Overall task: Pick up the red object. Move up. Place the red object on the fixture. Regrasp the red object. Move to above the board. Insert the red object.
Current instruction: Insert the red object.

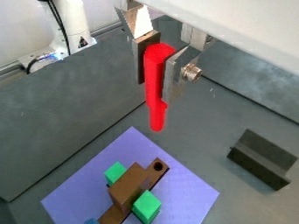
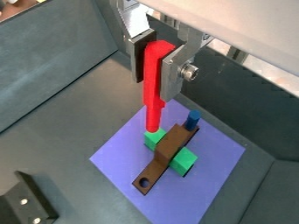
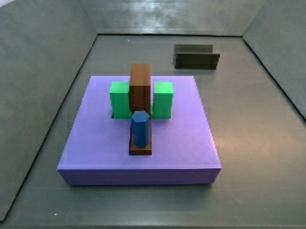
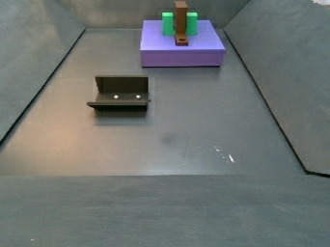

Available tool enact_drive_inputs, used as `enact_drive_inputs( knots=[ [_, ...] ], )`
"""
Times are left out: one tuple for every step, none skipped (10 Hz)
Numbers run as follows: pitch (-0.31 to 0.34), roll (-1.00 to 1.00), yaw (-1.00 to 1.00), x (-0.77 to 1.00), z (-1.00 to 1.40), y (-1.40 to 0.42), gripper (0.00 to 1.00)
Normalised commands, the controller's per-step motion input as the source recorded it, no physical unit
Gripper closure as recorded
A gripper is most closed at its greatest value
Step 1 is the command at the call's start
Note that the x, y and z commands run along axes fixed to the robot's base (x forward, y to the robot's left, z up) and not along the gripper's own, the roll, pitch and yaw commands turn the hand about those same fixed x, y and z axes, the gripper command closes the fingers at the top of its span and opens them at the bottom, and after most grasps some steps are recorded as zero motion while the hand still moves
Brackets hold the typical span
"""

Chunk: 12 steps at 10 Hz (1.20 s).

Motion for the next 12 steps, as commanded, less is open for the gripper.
enact_drive_inputs(
  knots=[
    [-0.007,-0.04,0.0,0.0,0.0,0.0,1.0],
    [-0.12,-0.15,0.0,0.08,-0.2,0.29,1.0],
    [-0.204,-0.29,-0.03,0.15,-0.4,0.58,1.0],
    [-0.25,-0.26,-0.05,0.13,-0.36,0.69,1.0],
    [-0.276,-0.28,-0.05,0.04,-0.31,0.59,1.0],
    [-0.321,-0.17,0.0,0.0,-0.49,0.12,1.0],
    [0.0,-0.12,-0.02,-0.22,-0.92,-0.06,1.0],
    [-0.04,-0.09,0.0,-0.05,-0.98,0.0,1.0],
    [0.0,-0.16,0.0,-0.21,-0.87,0.0,1.0],
    [0.0,-0.17,0.0,-0.13,-0.82,0.0,1.0],
    [-0.003,-0.21,0.0,-0.07,-0.75,0.04,1.0],
    [0.0,-0.24,-0.01,-0.06,-0.7,0.1,1.0]
  ],
)
